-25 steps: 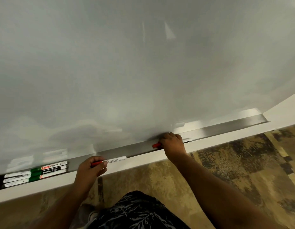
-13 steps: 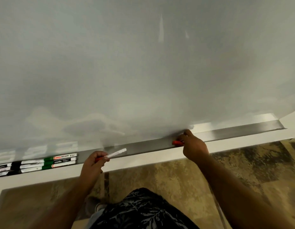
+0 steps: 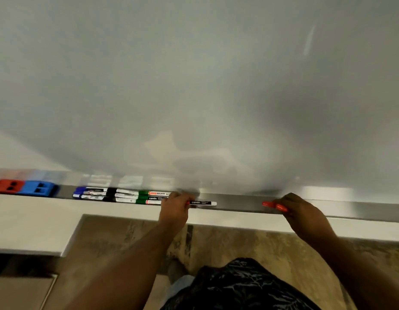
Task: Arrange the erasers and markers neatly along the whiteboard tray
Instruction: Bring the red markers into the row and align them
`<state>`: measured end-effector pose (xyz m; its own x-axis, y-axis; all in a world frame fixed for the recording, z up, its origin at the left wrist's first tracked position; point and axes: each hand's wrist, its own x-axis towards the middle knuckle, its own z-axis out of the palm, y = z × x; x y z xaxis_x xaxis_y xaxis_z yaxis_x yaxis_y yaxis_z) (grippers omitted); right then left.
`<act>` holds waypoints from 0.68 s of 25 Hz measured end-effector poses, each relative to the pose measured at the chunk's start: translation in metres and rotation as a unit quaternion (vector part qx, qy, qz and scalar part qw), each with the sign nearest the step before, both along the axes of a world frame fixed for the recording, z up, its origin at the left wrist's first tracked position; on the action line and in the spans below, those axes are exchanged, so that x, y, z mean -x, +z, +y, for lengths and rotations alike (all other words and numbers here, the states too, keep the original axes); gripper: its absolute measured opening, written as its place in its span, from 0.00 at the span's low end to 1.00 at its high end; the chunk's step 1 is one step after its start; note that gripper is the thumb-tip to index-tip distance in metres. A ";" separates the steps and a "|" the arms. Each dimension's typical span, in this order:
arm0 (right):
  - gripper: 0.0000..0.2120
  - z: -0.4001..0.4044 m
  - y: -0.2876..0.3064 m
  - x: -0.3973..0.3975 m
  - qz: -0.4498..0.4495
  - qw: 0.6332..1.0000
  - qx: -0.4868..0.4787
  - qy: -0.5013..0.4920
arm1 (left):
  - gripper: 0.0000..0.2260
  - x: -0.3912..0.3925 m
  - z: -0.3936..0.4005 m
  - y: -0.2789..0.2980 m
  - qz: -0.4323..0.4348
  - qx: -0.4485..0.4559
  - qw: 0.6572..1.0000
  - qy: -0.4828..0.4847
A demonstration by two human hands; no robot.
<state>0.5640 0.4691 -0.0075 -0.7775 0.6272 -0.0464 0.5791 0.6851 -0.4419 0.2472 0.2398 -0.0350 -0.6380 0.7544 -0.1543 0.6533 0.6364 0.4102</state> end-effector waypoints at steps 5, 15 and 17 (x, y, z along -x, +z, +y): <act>0.09 -0.046 0.013 0.084 0.066 0.997 0.026 0.032 | 0.14 0.020 -0.007 -0.009 -0.004 -0.018 0.999 -0.033; 0.08 -0.115 -0.011 0.216 0.008 1.000 0.015 0.014 | 0.19 0.083 -0.076 -0.004 -0.056 -0.144 0.987 0.043; 0.08 -0.128 -0.017 0.232 -0.023 1.000 -0.006 0.005 | 0.19 0.100 -0.088 0.003 -0.075 -0.148 0.985 0.040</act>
<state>0.3318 0.3415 -0.0247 -0.7809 0.6200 -0.0755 0.5917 0.6958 -0.4071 0.1476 0.1522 -0.0322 -0.6836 0.7292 -0.0318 0.5245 0.5211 0.6733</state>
